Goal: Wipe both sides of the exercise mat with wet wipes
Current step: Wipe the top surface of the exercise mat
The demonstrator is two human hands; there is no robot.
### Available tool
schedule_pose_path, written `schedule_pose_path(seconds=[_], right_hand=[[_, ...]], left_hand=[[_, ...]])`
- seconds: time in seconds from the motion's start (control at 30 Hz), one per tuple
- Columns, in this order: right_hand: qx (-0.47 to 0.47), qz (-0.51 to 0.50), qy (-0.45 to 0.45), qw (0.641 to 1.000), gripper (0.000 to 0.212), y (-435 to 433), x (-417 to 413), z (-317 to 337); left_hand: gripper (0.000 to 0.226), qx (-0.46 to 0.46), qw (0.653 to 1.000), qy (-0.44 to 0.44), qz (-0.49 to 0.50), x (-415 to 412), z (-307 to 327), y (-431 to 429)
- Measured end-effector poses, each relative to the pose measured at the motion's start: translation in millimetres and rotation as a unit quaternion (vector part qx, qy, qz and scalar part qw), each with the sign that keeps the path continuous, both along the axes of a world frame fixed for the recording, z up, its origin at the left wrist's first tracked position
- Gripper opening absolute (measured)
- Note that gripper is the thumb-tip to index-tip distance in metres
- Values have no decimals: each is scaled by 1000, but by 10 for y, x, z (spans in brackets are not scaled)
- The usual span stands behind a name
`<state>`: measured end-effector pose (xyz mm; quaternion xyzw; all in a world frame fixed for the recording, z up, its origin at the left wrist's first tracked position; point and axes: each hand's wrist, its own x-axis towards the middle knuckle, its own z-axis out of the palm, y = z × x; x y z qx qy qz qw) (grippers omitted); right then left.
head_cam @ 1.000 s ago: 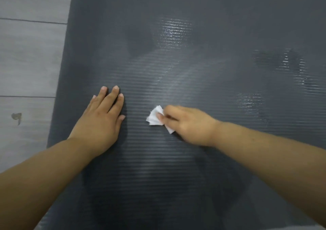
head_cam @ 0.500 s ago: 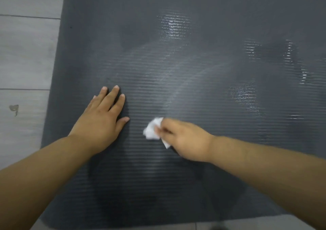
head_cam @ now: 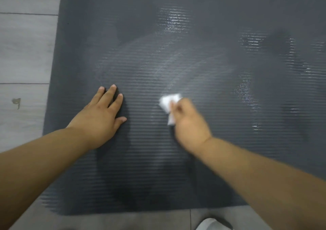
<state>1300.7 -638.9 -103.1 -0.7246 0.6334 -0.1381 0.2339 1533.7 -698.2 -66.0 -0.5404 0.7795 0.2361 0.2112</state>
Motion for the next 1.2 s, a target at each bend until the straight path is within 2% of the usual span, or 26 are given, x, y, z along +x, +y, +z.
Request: schedule_pose_path(seconds=[0.07,0.13,0.17,0.23,0.3,0.33,0.37,0.43,0.47,0.53,0.57,0.63,0.67,0.7,0.73,0.8,0.83,0.87,0.9,0.93,0.97,1.03,1.1,1.13,1.17,1.2], right_hand=[[-20,149,-58,987,12,353,317,38],[-69,202,-18,977,10,422,191,-16],[-54,165,-4,985,14,338,-11,-97],[-70,-11,57,996,23,115,-522,-151],[-9,-224,130,966,9,-117,-997,-79],[35,-290,133,947,17,-162,-1094,-60],[73,-334,148,928,32,-169,-1084,-19],[60,-331,135,932,48,-67,-851,-7],[50,-311,124,941,48,27,-650,-11],[1,-164,101,981,27,326,-219,-35],[-22,-96,80,992,25,505,-6,-17],[-12,79,75,994,54,793,287,26],[-24,139,89,986,63,869,284,11],[-26,152,86,984,64,850,194,31],[-32,105,60,992,55,798,22,13],[-30,-118,115,986,33,622,-426,38],[-7,-240,134,961,21,575,-676,54],[31,-370,122,921,11,550,-877,53],[46,-462,99,880,8,538,-922,108],[66,-502,71,859,12,546,-834,142],[84,-482,84,868,21,564,-692,124],[83,-355,131,922,39,704,-269,19],[62,-193,83,976,36,911,277,27],[58,-111,35,991,34,1008,524,58],[56,-18,17,998,30,1083,699,101],[61,31,6,998,24,1144,732,111]], left_hand=[[68,-29,998,32,-36,-52,-3,-18],[66,-72,991,74,-88,-87,-53,-69],[66,-86,986,87,-111,-111,-96,-106],[65,-105,977,101,-156,-209,-199,-154],[61,-126,973,109,-162,-298,-309,-158],[59,-143,971,115,-155,-324,-351,-153],[59,-155,969,119,-150,-336,-386,-141],[61,-162,968,128,-144,-328,-426,-119],[62,-159,968,135,-139,-310,-436,-117],[64,-156,968,146,-129,-297,-442,-114],[64,-154,969,150,-125,-302,-445,-110],[62,-149,968,156,-125,-306,-451,-106],[62,-149,967,160,-128,-300,-455,-109],[62,-151,966,164,-133,-285,-459,-115],[62,-152,964,169,-137,-269,-466,-124],[61,-152,962,179,-138,-251,-466,-129],[61,-153,962,183,-136,-255,-461,-122],[61,-154,962,185,-132,-261,-457,-116],[62,-153,962,186,-128,-266,-454,-108],[63,-151,963,187,-125,-270,-455,-103],[64,-151,962,190,-123,-271,-457,-103],[62,-153,961,195,-123,-270,-462,-96],[56,-152,962,191,-121,-269,-470,-98],[53,-155,961,192,-122,-263,-479,-97],[51,-159,959,199,-126,-254,-488,-93],[50,-165,956,205,-131,-249,-489,-91]])
